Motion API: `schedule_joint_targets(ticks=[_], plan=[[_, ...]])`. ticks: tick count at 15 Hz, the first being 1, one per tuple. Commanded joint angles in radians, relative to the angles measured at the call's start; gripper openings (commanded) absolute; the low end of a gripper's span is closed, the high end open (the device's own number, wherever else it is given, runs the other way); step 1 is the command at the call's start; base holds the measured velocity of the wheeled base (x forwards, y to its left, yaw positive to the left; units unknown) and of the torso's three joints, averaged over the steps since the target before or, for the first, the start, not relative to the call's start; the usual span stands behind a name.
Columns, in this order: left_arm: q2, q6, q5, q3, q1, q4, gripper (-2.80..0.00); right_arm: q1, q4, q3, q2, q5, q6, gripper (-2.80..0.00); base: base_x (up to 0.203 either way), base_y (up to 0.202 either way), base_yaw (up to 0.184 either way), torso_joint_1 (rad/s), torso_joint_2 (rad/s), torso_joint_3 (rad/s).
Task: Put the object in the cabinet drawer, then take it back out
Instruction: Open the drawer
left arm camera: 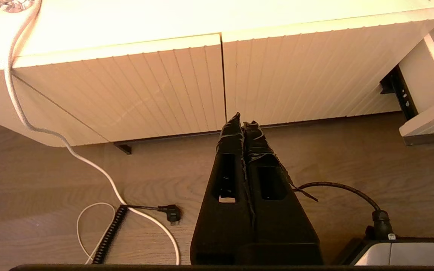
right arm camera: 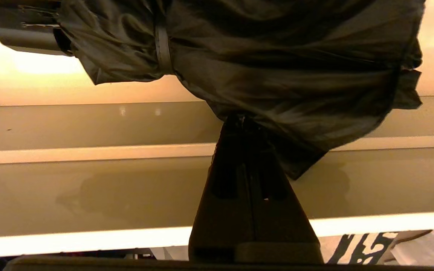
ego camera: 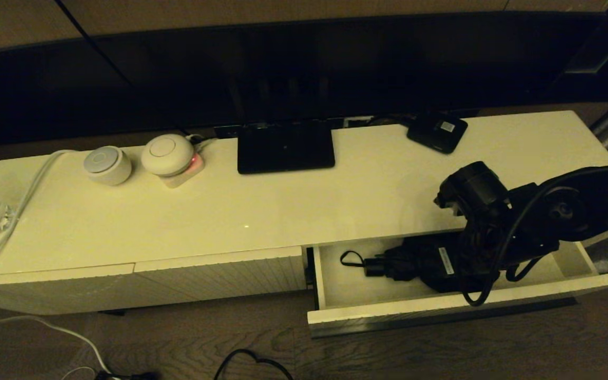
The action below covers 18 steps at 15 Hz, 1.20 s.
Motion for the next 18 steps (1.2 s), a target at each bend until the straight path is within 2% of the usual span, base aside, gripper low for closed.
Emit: schedule_joint_targets(ticks=[1,14,18], plan=[[0.000,0.000,0.001,0.003,0.001,0.000,-2.80,0.000,0.003,0.004,0.002,-0.001,0.001,-2.80,0.000,0.000,0.000,0.000,0.00,0.000],[0.000,0.000,0.001,0.003,0.001,0.000,-2.80,0.030,0.025,0.218,-0.035,-0.011,0.021,-2.80,0.000,0.000,0.000,0.000,0.00,0.000],[0.000,0.000,0.001,0.003,0.001,0.000,-2.80,0.049,0.135,0.260,-0.048,-0.009,0.063,-2.80,0.000,0.000,0.000,0.000,0.00,0.000]])
